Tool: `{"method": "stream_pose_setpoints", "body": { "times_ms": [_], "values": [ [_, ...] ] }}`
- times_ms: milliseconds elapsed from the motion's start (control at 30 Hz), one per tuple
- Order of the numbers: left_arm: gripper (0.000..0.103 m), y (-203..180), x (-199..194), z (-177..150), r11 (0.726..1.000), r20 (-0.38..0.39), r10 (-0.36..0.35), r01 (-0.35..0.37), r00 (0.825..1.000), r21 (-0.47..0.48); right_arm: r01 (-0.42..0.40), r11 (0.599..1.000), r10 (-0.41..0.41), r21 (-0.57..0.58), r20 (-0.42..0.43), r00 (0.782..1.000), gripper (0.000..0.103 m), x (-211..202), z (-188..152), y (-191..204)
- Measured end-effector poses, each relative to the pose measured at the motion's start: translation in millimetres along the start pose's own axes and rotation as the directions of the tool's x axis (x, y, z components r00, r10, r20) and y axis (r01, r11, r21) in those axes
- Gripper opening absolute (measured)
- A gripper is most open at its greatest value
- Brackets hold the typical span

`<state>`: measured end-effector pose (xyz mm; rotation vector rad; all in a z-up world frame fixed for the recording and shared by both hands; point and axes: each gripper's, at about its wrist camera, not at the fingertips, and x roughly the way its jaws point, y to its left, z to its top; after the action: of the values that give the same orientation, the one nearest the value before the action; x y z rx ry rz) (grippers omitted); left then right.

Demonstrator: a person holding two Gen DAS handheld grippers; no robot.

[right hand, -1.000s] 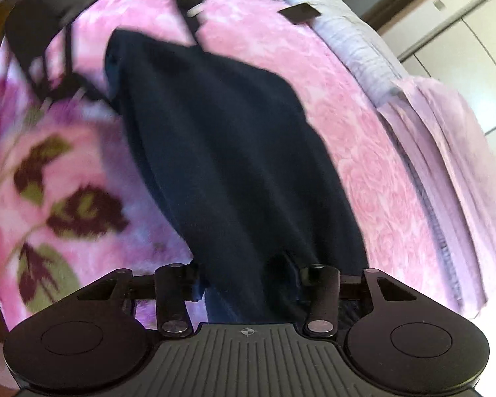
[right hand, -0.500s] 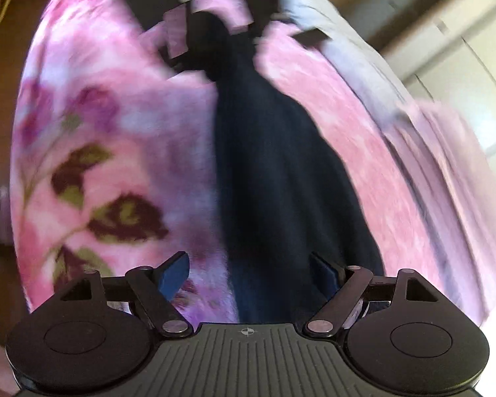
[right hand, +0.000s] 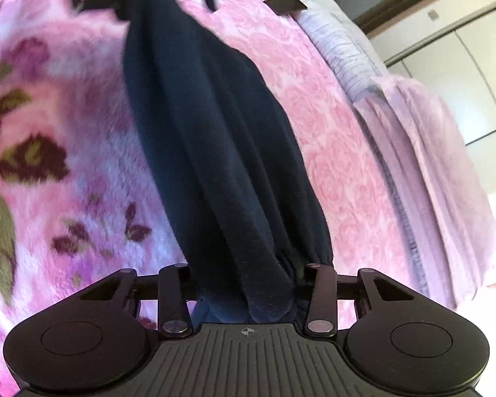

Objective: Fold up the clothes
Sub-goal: 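Lift the folded navy sweatpants with both grippers, then carry the sweatpants with both grippers and lay them on the jeans stack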

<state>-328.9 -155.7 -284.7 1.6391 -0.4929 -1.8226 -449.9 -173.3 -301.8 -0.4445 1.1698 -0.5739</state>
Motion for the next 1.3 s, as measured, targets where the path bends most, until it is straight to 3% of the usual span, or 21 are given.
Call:
{"method": "stream_pose_setpoints", "body": {
  "times_ms": [33, 67, 133, 267, 500, 667, 900, 1100, 1300],
  "values": [
    [0.059, -7.4, -0.1, 1.2, 0.999, 0.001, 0.008, -0.008, 1.000, 0.054, -0.013, 1.000, 0.013, 0.010, -0.007, 1.000, 0.039, -1.8, 2.3, -4.7],
    [0.051, -12.5, -0.3, 1.9, 0.996, 0.001, 0.011, -0.011, 1.000, 0.091, -0.026, 0.999, 0.026, 0.018, -0.016, 1.000, 0.039, -3.4, 4.1, -9.8],
    [0.029, -7.8, -3.3, 0.9, 0.998, -0.017, -0.008, 0.009, 1.000, 0.066, -0.051, 0.998, 0.053, 0.035, -0.032, 0.998, 0.037, -6.6, 7.7, -20.0],
    [0.025, 14.8, -19.2, -2.2, 0.999, -0.026, -0.051, 0.051, 0.998, -0.008, -0.105, 0.994, 0.107, 0.037, -0.059, 0.992, 0.036, -23.5, 19.7, -38.9],
    [0.023, 76.1, -59.4, -2.7, 0.991, 0.061, -0.128, 0.130, 0.990, -0.038, -0.191, 0.980, 0.197, 0.058, -0.127, 0.972, 0.035, -75.3, 35.0, -71.0],
    [0.023, 97.8, -86.7, 11.4, 0.986, 0.132, -0.166, 0.163, 0.977, 0.029, -0.147, 0.984, 0.163, 0.101, -0.180, 0.970, 0.034, -114.9, 37.6, -83.1],
    [0.023, 117.4, -118.1, 33.5, 0.979, 0.258, -0.171, 0.134, 0.951, 0.156, -0.025, 0.981, 0.077, 0.194, -0.264, 0.961, 0.034, -172.4, 32.4, -88.8],
    [0.023, 125.5, -138.3, 69.5, 0.956, 0.368, -0.196, 0.094, 0.909, 0.277, 0.100, 0.949, 0.014, 0.299, -0.358, 0.934, 0.034, -216.6, 18.5, -82.3],
    [0.023, 124.3, -139.3, 145.3, 0.920, 0.461, -0.238, 0.047, 0.855, 0.389, 0.214, 0.906, -0.027, 0.366, -0.455, 0.890, 0.034, -252.3, -28.0, -89.6]
  ]
}}
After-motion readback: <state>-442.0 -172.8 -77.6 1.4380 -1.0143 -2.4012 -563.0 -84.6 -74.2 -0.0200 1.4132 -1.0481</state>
